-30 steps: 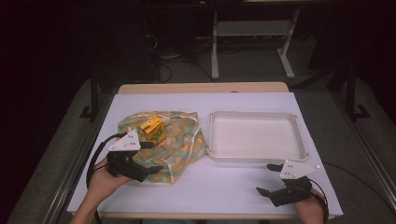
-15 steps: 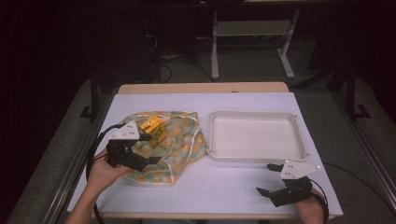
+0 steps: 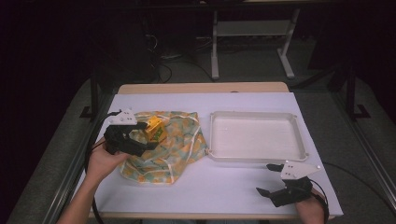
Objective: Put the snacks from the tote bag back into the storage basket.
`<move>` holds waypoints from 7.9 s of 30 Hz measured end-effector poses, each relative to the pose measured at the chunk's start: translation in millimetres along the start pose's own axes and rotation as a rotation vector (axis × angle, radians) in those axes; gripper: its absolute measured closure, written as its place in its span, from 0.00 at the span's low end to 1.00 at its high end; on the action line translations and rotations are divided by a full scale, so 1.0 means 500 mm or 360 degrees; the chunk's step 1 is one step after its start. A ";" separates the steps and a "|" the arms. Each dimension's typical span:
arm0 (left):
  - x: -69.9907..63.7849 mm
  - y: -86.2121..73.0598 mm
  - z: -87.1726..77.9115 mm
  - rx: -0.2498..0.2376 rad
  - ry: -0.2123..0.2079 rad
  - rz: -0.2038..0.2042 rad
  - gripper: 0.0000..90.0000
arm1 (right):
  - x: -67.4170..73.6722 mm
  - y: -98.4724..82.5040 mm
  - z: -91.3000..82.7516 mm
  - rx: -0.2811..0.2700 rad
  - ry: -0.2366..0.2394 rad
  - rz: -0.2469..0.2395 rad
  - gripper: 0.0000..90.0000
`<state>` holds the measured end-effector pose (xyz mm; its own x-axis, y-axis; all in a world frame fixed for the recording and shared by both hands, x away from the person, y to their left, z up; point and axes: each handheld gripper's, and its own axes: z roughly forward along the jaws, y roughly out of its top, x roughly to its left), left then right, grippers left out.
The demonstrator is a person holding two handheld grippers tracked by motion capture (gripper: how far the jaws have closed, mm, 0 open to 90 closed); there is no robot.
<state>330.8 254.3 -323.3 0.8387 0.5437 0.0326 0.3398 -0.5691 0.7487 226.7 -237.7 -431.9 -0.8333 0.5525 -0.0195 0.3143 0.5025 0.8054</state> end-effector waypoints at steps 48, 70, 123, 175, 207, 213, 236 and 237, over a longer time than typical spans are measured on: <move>0.096 0.000 0.121 0.0331 0.0252 -0.0184 0.36 | 0.000 -0.001 -0.006 -0.0016 0.0007 0.0000 0.15; 0.098 -0.002 0.132 0.0378 0.0262 -0.0229 0.52 | 0.000 -0.002 -0.007 -0.0017 0.0007 -0.0003 0.15; 0.098 0.043 0.089 0.0353 0.0214 -0.0182 0.56 | -0.004 -0.004 -0.011 -0.0030 -0.0005 0.0010 0.15; 0.023 0.209 0.055 0.0259 0.0056 0.0054 0.56 | -0.007 -0.009 -0.022 -0.0075 -0.0008 0.0036 0.15; -0.043 0.273 0.134 0.0304 -0.0119 0.0243 0.56 | -0.006 -0.009 -0.020 -0.0076 -0.0001 0.0039 0.15; -0.048 0.279 0.153 0.0311 -0.0146 0.0269 0.56 | -0.009 -0.011 -0.022 -0.0085 0.0002 0.0046 0.15; -0.084 0.301 0.209 0.0314 -0.0244 0.0338 0.56 | -0.011 -0.011 -0.025 -0.0110 -0.0006 0.0051 0.15; -0.086 0.302 0.211 0.0316 -0.0246 0.0337 0.56 | -0.010 -0.010 -0.025 -0.0105 -0.0006 0.0048 0.15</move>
<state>391.0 80.1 -281.6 0.9491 0.3090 0.0613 0.2147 -0.7768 0.5921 223.7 -251.3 -428.7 -0.8221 0.5694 0.0035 0.3086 0.4404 0.8431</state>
